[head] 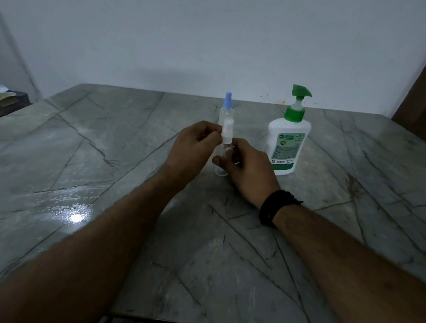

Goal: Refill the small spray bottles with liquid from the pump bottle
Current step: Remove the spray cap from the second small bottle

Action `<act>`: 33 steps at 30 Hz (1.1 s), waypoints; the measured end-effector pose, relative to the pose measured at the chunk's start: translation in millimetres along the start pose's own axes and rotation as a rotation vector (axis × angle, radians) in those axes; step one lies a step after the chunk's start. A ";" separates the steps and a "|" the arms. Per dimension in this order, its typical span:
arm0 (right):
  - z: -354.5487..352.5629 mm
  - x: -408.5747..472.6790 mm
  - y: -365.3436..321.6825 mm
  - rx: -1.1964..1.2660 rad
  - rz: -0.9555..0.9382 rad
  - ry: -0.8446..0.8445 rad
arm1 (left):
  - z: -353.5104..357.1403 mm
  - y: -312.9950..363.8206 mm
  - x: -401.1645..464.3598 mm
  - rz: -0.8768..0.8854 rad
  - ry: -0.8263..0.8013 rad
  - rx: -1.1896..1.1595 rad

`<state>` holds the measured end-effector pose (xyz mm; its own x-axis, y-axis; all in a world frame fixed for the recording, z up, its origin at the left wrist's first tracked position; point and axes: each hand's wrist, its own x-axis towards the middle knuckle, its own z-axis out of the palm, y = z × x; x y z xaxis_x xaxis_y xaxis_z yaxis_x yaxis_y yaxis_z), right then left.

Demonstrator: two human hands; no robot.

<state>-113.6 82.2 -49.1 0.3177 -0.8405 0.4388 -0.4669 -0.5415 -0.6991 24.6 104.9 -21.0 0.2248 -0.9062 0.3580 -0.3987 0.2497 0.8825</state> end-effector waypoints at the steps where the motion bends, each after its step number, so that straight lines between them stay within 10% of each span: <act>1: 0.3 -0.2 0.4 0.003 -0.004 -0.002 | -0.8 -1.0 0.5 -0.003 0.000 -0.020; 33: -1.6 -0.5 -0.9 -0.013 -0.028 -0.005 | -2.8 -1.2 -1.3 0.145 0.000 -0.031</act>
<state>-114.7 83.1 -47.8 0.3351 -0.8248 0.4555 -0.4680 -0.5653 -0.6793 27.3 106.7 -21.6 0.1669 -0.8598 0.4826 -0.3998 0.3884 0.8302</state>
